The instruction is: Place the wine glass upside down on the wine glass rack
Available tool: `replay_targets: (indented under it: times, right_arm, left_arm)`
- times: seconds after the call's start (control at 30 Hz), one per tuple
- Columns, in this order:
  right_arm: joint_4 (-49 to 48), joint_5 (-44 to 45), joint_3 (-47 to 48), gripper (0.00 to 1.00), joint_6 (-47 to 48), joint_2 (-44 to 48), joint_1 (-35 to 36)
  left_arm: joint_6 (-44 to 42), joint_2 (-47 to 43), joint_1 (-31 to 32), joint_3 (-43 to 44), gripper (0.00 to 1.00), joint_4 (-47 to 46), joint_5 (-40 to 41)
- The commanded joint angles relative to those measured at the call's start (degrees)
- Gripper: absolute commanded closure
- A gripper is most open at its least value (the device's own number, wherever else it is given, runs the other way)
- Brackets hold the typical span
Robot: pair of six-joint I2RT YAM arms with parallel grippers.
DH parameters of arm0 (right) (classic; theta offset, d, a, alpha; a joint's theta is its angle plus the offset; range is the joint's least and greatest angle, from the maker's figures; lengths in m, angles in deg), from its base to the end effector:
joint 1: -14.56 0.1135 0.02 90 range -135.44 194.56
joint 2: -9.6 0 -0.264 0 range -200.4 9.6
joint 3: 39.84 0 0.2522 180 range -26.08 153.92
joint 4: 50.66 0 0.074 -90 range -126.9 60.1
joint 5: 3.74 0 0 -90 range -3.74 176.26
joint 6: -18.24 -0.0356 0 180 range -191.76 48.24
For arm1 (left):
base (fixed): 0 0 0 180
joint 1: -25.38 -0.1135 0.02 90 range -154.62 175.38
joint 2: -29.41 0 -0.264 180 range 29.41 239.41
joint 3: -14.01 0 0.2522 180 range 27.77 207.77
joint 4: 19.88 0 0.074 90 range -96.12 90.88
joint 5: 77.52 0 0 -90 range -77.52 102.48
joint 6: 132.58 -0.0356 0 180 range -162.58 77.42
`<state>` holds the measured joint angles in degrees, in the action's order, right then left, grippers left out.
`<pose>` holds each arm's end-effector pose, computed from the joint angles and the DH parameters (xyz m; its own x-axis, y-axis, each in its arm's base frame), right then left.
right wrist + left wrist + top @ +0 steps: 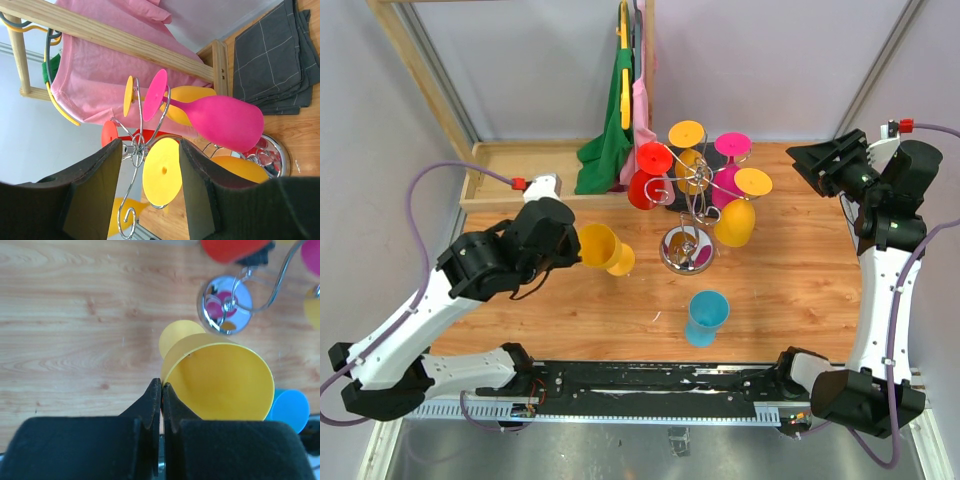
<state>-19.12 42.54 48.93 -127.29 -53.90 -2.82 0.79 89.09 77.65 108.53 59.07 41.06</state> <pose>0.2263 -0.0450 0.4465 -0.4215 0.7563 -0.5004 -0.1630 0.4796 0.8622 0.1171 -0.1235 0.4122 -0.6422 -0.1554 -0.7506 0.0596 0.9661 -0.2510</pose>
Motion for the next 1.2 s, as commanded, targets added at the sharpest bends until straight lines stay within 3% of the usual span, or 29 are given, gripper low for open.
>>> replay_targets:
  times: [0.0,0.23,0.37,0.53,0.7,0.87,1.17]
  right_arm:
    - [-2.1,-1.3,0.1,0.49,-0.1,1.9,0.3]
    - [-3.9,-1.8,0.4,0.49,0.7,3.2,0.9]
    - [-4.6,-2.1,0.5,0.49,1.2,3.9,1.2]
    - [-8.7,-3.5,-1.0,0.49,-0.2,4.7,1.8]
    - [-9.2,-3.8,-0.6,0.49,0.4,5.0,2.5]
    - [-11.0,-4.3,-0.9,0.48,0.1,4.8,3.1]
    - [-31.5,-11.4,-3.8,0.48,-10.4,2.2,4.4]
  left_arm:
    - [2.3,-0.3,0.5,6.8,1.0,0.2,12.7]
    - [-5.3,2.5,0.5,18.5,1.0,-7.5,22.2]
    - [-13.2,3.7,0.4,23.4,1.0,-15.5,23.7]
    - [-24.5,2.3,0.5,22.8,1.0,-34.5,15.7]
    - [-29.0,3.7,0.5,25.2,1.0,-42.2,10.9]
    - [-28.1,2.7,0.5,21.3,1.0,-51.1,1.3]
    - [-21.8,7.4,0.4,23.5,1.0,-54.4,-15.4]
